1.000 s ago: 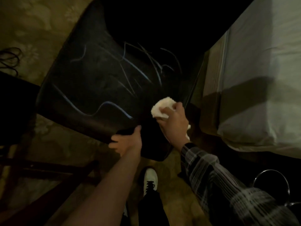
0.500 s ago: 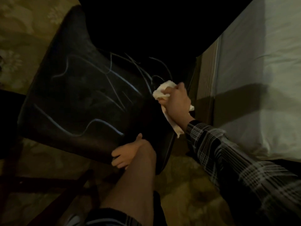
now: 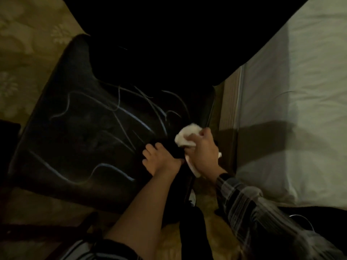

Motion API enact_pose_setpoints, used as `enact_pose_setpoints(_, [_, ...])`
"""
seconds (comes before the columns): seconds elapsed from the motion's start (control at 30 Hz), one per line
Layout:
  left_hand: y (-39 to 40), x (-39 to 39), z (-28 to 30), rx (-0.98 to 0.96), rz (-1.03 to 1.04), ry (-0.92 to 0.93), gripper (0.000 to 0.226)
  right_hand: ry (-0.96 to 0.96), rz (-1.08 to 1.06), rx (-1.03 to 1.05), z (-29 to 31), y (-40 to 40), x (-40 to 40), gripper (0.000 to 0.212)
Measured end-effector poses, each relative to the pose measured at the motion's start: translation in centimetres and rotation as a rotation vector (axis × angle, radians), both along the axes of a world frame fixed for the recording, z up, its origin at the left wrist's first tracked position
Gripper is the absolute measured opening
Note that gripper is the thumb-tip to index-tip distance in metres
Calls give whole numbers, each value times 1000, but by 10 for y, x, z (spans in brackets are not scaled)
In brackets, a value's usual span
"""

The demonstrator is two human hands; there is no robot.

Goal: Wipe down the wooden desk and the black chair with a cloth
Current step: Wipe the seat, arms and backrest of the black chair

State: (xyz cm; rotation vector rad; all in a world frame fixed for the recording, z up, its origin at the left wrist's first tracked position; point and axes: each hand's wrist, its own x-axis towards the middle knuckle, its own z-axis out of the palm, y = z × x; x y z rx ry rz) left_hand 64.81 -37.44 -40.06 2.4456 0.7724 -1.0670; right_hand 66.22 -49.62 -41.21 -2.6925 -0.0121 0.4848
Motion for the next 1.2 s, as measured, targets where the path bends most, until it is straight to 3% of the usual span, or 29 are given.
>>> enact_pose_setpoints(0.13, [-7,28,-3,13,121,204,92,-75,31,1,-9,-8,80,43])
enact_pose_setpoints(0.23, [-15,34,-8,30,139,252,94,-80,-91,15,-17,-7,124,40])
enact_pose_setpoints(0.37, [-21,41,-4,82,183,279,93,-75,-143,14,-26,-2,78,53])
enact_pose_setpoints(0.5, [-23,41,-6,108,219,247,83,-36,13,140,-12,-8,-1,38])
enact_pose_setpoints(0.77, [-23,42,-11,91,217,256,94,-182,-33,31,-34,-9,171,42])
enact_pose_setpoints(0.87, [-25,42,-9,95,251,229,90,-146,-85,91,-34,-8,125,46])
enact_pose_setpoints(1.0, [-26,38,-5,99,239,175,87,13,44,50,-11,-17,18,43])
enact_pose_setpoints(1.2, [-25,40,-5,58,231,141,90,-42,199,-24,-10,-4,109,35])
